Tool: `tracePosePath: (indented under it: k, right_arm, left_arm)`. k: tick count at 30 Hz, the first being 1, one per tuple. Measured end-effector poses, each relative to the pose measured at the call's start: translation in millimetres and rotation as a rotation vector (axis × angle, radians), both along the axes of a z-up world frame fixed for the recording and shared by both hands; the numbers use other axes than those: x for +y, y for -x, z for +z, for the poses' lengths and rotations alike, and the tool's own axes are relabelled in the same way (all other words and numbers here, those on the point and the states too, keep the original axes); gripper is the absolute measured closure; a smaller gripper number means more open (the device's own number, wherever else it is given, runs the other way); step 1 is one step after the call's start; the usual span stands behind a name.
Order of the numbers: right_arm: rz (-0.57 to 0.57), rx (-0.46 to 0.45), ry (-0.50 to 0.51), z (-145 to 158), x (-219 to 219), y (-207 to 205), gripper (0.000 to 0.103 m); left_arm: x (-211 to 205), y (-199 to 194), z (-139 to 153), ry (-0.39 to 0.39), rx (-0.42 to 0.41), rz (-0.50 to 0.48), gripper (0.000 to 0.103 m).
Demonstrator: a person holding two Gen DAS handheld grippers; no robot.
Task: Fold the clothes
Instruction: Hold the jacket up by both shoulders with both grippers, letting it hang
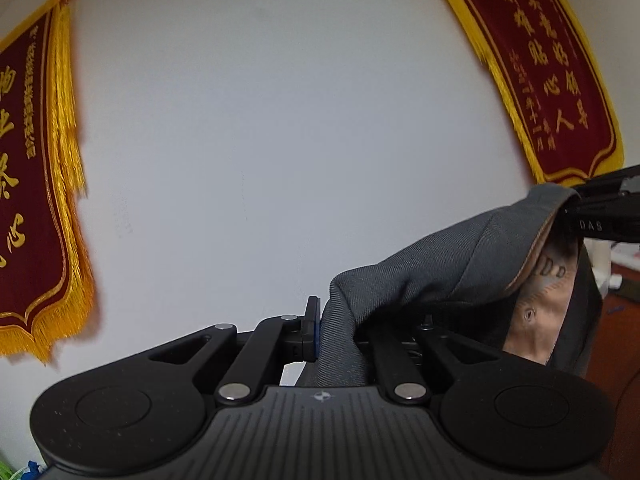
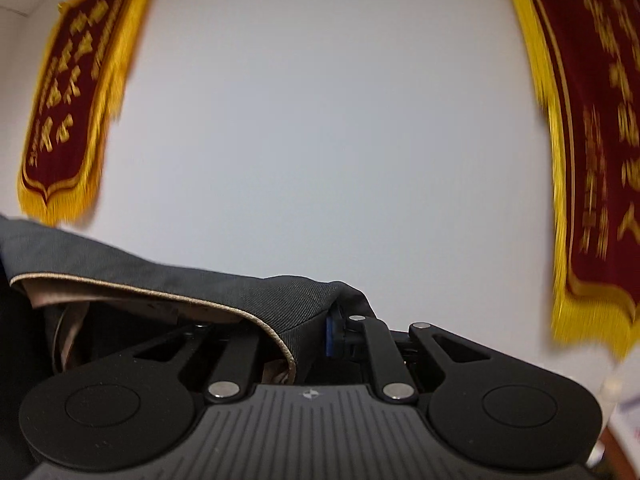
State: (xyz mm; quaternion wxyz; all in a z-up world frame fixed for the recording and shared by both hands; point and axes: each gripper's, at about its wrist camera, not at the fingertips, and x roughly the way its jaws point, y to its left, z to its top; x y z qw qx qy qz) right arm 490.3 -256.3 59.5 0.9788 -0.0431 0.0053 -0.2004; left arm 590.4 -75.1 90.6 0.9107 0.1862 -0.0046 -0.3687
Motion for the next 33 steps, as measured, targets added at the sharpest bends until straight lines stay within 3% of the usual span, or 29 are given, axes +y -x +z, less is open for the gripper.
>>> tracePosePath:
  k: [4, 9, 12, 20, 33]
  right_arm:
    - [0.009, -0.051, 0.082, 48, -24, 10, 0.091]
    - [-0.010, -0.111, 0.161, 104, -55, 92, 0.091]
    - [-0.040, -0.137, 0.195, 121, -63, 137, 0.091]
    - [-0.132, -0.190, 0.271, 150, -38, 231, 0.091]
    - [-0.222, -0.166, 0.350, 172, 25, 374, 0.091]
  left_arm:
    - [4, 23, 20, 0.053, -0.014, -0.014, 0.099]
    - [5, 68, 39, 0.105, -0.059, -0.061, 0.099]
    - [3, 95, 52, 0.125, -0.092, -0.105, 0.099]
    - [22, 175, 85, 0.190, -0.166, -0.215, 0.099]
    - [81, 299, 120, 0.242, -0.134, -0.347, 0.099]
